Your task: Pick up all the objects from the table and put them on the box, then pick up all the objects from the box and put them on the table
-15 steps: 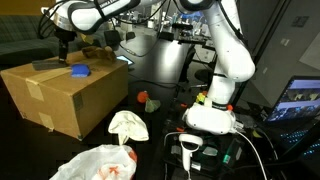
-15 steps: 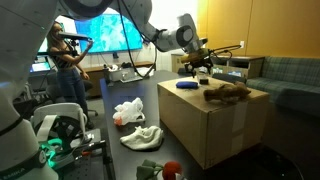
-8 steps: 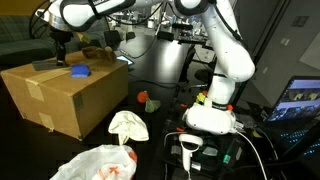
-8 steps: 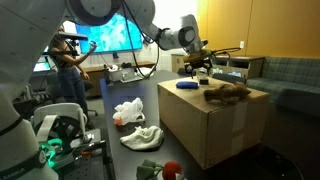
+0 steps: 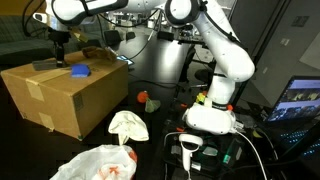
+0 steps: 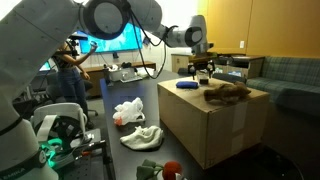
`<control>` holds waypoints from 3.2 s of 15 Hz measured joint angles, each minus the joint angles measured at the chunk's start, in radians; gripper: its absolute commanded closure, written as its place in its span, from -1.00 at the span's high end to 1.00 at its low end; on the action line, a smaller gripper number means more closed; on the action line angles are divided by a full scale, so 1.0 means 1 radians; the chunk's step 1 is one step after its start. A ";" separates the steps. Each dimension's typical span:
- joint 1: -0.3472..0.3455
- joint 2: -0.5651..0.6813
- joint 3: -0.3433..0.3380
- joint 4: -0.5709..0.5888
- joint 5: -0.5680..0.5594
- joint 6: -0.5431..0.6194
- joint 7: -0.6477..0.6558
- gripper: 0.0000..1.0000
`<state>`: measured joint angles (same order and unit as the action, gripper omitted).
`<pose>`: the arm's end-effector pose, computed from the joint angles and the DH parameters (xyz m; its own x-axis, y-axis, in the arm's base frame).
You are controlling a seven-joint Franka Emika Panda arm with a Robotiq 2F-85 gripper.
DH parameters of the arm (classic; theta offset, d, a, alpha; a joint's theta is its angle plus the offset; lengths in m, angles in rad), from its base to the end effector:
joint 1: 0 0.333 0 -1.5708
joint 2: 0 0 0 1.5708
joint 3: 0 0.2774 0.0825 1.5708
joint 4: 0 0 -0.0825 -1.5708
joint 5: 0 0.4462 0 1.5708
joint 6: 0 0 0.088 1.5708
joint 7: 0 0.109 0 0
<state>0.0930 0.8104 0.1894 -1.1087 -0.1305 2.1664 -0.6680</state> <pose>0.7978 0.1794 0.3127 0.5687 0.7953 0.2100 0.7855 -0.6008 0.1482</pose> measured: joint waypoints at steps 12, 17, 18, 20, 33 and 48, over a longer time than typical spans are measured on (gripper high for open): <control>0.002 0.134 0.000 0.248 0.019 -0.223 -0.036 1.00; 0.003 0.177 0.000 0.308 0.019 -0.256 -0.036 -0.03; 0.003 0.182 0.001 0.318 0.019 -0.259 -0.036 -0.15; 0.003 0.184 0.002 0.329 0.019 -0.262 -0.036 -0.35; 0.007 0.122 -0.019 0.314 -0.046 -0.273 -0.036 -0.35; -0.059 -0.344 -0.114 -0.302 -0.105 -0.351 0.194 -0.35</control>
<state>0.0337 0.4664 0.0754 -1.4107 -0.2350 1.8154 -0.4735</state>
